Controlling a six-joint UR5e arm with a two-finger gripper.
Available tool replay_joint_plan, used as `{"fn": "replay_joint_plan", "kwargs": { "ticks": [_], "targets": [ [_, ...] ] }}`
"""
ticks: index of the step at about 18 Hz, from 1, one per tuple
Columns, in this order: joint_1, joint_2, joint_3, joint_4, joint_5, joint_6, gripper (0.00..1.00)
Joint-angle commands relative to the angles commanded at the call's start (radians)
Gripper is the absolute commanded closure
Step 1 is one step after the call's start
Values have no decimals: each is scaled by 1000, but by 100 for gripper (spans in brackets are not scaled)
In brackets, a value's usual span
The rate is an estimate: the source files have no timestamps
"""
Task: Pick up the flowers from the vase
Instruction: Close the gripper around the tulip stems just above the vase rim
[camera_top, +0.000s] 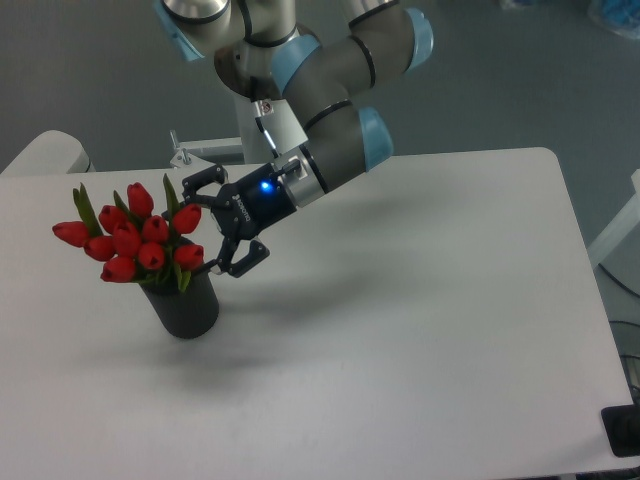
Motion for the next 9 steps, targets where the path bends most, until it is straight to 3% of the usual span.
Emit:
{"fn": "replay_joint_plan", "kwargs": {
  "ticks": [9],
  "targets": [
    [-63, -5, -2, 5, -8, 0, 0]
  ]
}}
